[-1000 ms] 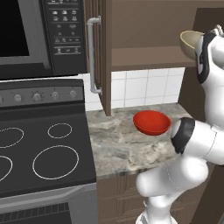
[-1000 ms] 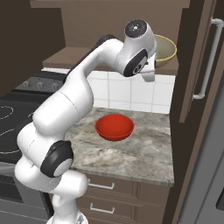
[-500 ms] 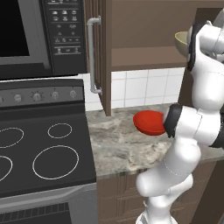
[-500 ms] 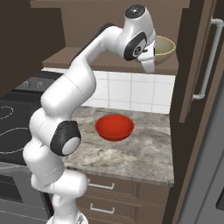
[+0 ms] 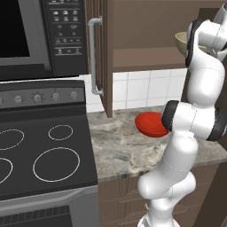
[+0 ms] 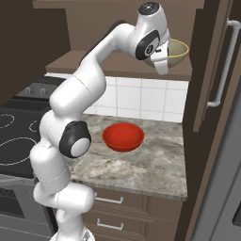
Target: Open the cabinet. Pick the bowls from the counter and place them in the cabinet. Then close the cabinet.
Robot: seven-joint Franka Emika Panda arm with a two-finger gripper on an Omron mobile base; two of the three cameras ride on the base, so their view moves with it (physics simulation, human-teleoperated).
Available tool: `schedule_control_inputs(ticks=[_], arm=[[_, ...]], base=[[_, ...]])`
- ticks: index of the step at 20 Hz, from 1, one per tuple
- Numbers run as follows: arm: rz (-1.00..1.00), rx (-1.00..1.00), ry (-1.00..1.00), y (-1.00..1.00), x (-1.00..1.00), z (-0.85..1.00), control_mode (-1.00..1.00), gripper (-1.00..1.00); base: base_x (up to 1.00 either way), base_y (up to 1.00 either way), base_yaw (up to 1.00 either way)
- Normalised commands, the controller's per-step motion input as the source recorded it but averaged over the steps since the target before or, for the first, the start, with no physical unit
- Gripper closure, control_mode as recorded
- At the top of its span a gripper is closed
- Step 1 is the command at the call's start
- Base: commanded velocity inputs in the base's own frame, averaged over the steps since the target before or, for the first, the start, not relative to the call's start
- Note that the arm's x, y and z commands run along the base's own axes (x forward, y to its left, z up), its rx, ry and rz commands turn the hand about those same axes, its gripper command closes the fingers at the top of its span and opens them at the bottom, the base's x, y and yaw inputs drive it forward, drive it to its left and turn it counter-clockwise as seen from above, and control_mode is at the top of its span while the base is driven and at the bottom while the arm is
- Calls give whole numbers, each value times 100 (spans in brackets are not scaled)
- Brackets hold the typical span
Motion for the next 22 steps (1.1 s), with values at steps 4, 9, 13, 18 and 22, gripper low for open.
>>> schedule_control_inputs(ticks=[4,9,13,18,22], arm=[[0,-8,-12,5,1,-44,-100,100],[0,-5,-7,9,1,-31,-100,-100],[0,0,0,0,6,0,-100,-100],[0,1,-3,1,-12,15,-100,-100],[0,0,-4,8,-24,36,-100,-100]], base=[[0,0,0],[0,0,0],[0,0,0],[0,0,0],[0,0,0]])
